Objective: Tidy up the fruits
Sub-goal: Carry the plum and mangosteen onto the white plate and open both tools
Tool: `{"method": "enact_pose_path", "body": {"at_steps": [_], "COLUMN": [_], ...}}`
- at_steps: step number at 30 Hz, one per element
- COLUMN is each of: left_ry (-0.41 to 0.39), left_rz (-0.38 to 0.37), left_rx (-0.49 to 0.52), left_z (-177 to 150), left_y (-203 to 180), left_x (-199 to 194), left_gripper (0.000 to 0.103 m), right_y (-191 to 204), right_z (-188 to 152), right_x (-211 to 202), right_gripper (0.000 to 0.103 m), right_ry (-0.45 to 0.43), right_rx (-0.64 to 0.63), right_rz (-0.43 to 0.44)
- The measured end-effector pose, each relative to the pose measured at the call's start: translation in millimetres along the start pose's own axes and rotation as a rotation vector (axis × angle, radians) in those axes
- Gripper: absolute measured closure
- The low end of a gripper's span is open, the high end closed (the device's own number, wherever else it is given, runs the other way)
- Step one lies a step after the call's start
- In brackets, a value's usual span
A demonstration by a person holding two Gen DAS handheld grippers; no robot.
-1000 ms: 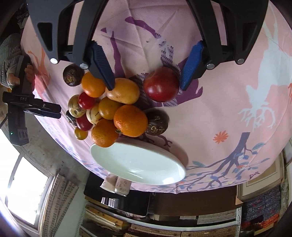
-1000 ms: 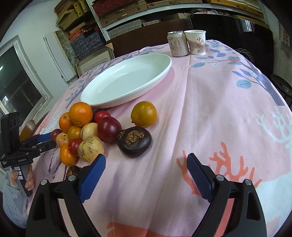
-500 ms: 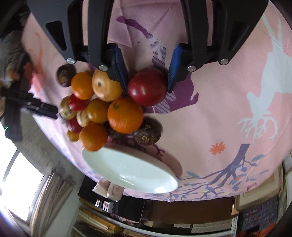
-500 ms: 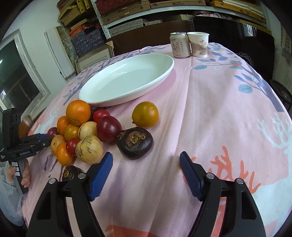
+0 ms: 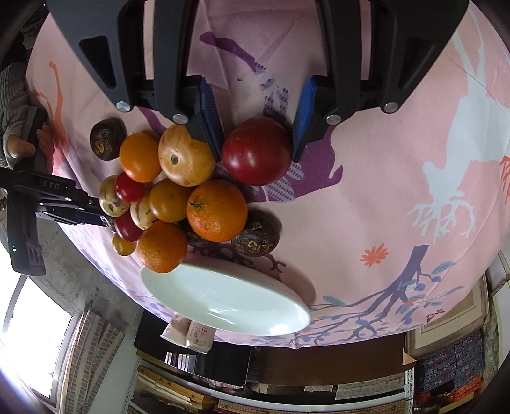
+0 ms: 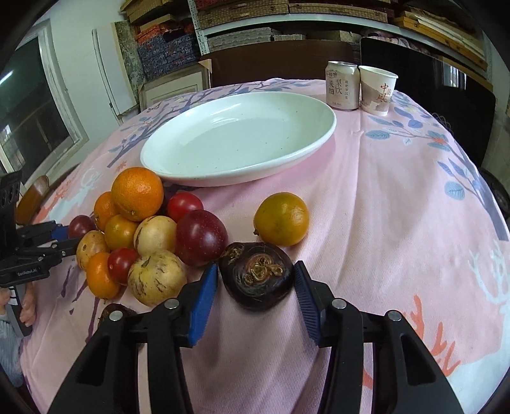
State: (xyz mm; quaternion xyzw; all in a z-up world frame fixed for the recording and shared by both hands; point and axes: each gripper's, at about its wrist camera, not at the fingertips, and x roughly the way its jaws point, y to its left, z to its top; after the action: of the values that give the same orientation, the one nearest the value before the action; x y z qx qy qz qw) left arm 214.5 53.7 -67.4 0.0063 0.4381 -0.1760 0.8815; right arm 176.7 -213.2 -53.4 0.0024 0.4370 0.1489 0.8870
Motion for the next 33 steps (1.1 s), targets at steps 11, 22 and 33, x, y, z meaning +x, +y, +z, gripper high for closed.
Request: {"method": "enact_pose_path", "body": {"at_steps": [11, 22, 33], "left_ry": [-0.076, -0.172, -0.097], "left_rz": [0.054, 0.027, 0.017], "left_rx": [-0.02, -0.089, -0.067], "left_z": [0, 96, 125], "left_y": [-3, -10, -20], "left_x": [-22, -29, 55], "left_gripper": [0.062, 0.062, 0.048], "right_y": [-1, -2, -3], "right_z": [-9, 70, 94], "right_x": [-25, -50, 23], "right_gripper": [0.056, 0.056, 0.052], "right_ry": [-0.088, -0.212, -0.174], "right_rx": [0.016, 0.1, 0.105], "right_rz": [0.001, 0.054, 0.026]}}
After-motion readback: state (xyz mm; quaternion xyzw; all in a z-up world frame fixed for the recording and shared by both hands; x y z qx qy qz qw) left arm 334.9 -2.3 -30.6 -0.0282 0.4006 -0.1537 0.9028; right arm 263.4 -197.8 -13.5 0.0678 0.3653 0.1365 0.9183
